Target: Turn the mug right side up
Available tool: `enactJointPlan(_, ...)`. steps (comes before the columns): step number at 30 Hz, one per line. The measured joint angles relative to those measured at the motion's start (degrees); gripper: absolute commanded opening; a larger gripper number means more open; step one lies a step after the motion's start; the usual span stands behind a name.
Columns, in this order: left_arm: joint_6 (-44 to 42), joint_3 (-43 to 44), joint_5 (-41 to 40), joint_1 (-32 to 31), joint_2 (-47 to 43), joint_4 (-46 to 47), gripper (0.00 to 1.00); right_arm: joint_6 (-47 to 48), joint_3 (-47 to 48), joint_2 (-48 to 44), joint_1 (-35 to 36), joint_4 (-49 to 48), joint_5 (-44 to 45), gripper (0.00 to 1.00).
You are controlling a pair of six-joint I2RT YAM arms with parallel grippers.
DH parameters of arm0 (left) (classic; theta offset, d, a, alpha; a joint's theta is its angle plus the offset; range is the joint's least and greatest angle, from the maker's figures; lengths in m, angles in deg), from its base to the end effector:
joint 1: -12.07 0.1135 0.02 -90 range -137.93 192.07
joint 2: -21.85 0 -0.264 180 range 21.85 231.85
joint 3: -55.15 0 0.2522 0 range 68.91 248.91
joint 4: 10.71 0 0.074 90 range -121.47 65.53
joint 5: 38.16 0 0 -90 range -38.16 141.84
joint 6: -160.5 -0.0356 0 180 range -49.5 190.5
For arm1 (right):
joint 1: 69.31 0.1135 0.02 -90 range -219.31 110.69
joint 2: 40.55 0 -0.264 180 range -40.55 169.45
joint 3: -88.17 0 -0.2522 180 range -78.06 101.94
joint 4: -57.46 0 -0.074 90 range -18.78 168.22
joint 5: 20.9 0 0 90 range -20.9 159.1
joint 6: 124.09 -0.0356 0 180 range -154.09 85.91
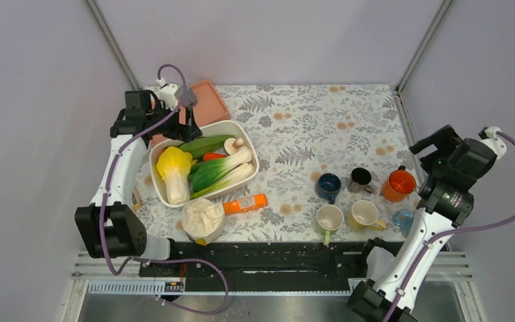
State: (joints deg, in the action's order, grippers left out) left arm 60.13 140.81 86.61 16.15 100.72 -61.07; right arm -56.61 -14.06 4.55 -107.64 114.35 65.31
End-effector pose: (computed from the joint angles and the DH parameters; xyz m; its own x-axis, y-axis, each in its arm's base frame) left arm 0.2950 0.0007 0.3312 -0.6126 0.1045 -0.7835 0.4717 0.8437 -0.2562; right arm 0.1159 -0.0886 0.3917 -0.0784 0.5491 -0.8320 0.6512 0.6601 0.3743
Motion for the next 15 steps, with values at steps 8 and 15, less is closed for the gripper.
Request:
enactJointPlan(8, -0.37, 16.92, -10.54, -1.88, 11.04, 0.94, 0.99, 3.5, 2.84, 0.39, 13.09, -0.83, -4.94, 0.99)
enactJointPlan(15, 0.0, 42.47, -23.5, -3.19, 35.19, 1.99, 0.99, 5.81, 1.33, 0.59, 19.15, -2.67, -4.35, 0.99)
